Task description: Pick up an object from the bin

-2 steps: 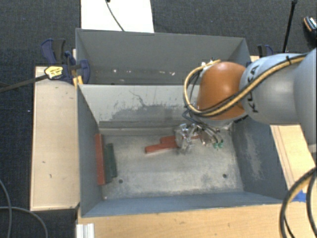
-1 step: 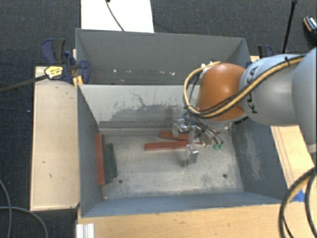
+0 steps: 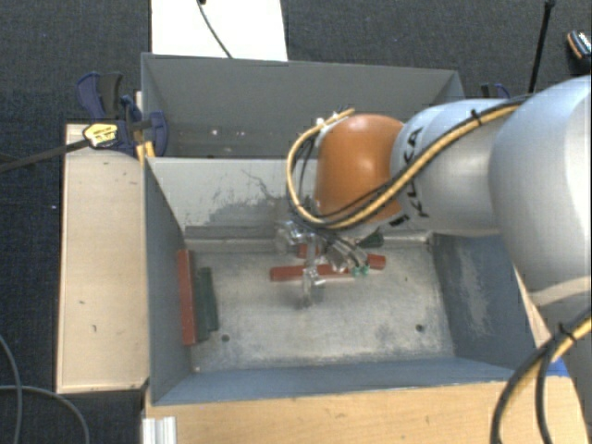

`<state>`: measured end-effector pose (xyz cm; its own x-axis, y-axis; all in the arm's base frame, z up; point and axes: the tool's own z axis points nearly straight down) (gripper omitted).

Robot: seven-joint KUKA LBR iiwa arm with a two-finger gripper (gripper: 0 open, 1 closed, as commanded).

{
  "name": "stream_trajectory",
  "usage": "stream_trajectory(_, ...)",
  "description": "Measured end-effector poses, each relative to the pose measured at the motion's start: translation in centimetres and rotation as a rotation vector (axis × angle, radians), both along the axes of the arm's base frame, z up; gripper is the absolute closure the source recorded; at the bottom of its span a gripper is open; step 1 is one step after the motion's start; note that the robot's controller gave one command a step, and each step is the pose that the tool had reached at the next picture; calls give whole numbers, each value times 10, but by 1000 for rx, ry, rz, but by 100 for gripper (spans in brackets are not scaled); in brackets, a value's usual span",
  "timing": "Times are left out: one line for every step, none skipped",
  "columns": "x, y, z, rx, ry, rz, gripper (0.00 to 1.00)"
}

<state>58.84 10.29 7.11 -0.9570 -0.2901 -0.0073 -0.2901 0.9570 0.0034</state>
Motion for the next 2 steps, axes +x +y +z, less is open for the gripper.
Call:
stream_trajectory(-23,-27,-1,-4,7,-267,0)
stream_trajectory(-22,-26,-1,-3,5,-269,100)
